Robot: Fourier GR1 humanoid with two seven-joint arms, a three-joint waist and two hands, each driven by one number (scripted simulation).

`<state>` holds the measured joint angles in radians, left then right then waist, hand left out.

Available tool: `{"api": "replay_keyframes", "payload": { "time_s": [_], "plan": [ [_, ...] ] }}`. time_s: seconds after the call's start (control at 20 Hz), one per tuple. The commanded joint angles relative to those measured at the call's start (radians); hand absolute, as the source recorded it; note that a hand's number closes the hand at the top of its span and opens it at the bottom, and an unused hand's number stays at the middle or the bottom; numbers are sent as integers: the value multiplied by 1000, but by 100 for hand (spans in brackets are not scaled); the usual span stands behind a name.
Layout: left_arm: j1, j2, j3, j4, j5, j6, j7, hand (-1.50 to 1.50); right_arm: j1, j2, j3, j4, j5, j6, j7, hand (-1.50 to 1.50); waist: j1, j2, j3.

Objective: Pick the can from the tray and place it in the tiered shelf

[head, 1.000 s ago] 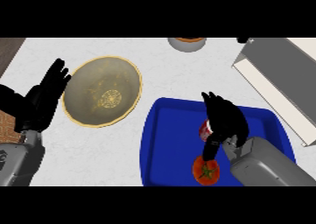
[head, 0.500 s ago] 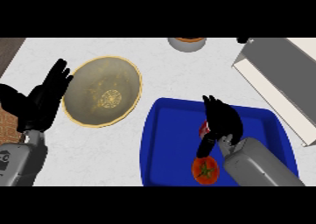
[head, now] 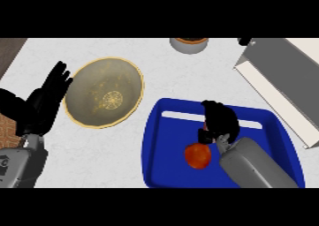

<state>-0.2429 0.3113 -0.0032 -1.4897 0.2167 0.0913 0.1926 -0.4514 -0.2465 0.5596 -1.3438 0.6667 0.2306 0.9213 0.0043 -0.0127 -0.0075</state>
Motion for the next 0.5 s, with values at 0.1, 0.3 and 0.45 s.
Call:
{"api": "replay_keyframes", "payload": {
  "time_s": [0.1,0.3,0.45],
  "plan": [
    [-69,-43,7,92,-35,-8,-34,0,-20,13,-23,88,91,-1,-121,150,-4,14,7],
    [-37,-29,15,45,-29,6,-6,0,118,47,171,-88,136,-29,-178,150,-13,10,7],
    [-40,-7,29,37,-13,-13,7,0,180,87,342,-204,167,-26,-236,150,-12,5,7]
  ]
}}
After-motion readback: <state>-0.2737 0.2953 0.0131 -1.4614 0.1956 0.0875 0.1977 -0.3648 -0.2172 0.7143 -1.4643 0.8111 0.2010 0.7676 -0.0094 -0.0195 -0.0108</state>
